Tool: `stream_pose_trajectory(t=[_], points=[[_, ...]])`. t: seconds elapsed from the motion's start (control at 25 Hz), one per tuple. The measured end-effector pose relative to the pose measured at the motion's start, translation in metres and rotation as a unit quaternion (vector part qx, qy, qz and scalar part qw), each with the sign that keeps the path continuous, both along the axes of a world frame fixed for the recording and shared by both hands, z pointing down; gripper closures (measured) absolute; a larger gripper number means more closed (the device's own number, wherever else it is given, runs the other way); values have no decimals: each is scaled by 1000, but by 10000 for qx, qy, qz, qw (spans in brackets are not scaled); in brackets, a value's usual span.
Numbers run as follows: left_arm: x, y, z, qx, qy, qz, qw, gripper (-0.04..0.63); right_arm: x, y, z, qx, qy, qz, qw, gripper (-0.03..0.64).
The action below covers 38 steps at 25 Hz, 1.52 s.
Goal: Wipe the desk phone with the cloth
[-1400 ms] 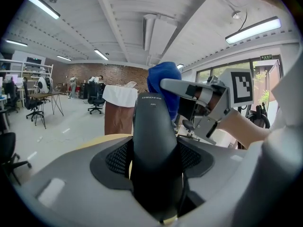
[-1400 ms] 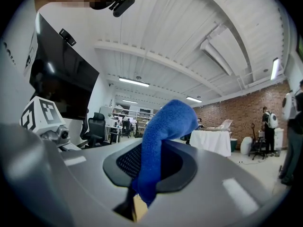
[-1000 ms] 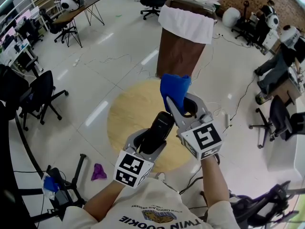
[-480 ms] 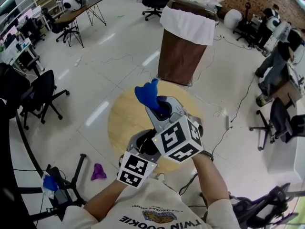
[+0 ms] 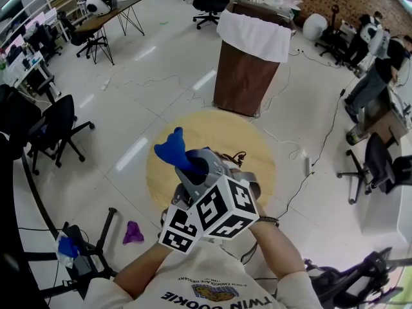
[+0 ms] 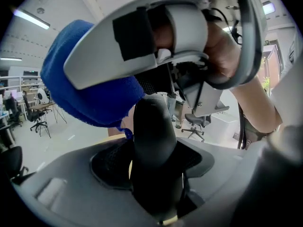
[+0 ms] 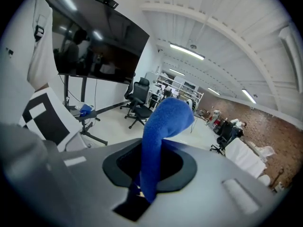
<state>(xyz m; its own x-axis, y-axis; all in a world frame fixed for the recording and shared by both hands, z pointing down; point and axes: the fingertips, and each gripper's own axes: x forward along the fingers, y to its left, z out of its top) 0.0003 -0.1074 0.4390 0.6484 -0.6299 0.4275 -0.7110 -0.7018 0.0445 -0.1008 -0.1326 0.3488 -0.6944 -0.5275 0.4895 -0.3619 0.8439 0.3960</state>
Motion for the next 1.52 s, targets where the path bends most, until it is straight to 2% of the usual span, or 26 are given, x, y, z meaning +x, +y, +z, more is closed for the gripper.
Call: stream_pose_trajectory(t=[0.24, 0.36, 0.52, 0.68, 0.84, 1.0, 1.16, 1.52], points=[[-2, -2, -3, 18, 38, -14, 10000, 331, -1, 8, -12, 166, -264, -35, 9995, 558], [-5, -3, -3, -6, 109, -58, 9999, 331, 10, 9, -45, 479, -704, 133, 9963, 558], [-10, -6, -4, -44, 228, -145, 9996, 331, 35, 18, -89, 878, -1437, 288, 9853, 558], [-17, -11, -5, -33, 224, -223, 9995, 330, 47, 33, -86, 535, -2223, 581, 9718, 558], [-20, -15, -8, 35, 225, -266, 9994, 331, 32, 49, -44, -2, -2046, 438, 9779, 558], [-20, -16, -10, 101, 189, -268, 9994, 331, 24, 53, -33, -304, -2289, 320, 9724, 558], [-19, -13, -6, 28, 206, -237, 9995, 331, 30, 45, -27, -228, -2200, 416, 9743, 558], [-17, -11, -7, 55, 230, -199, 9995, 331, 57, 17, -42, -82, -2444, 776, 9665, 558]])
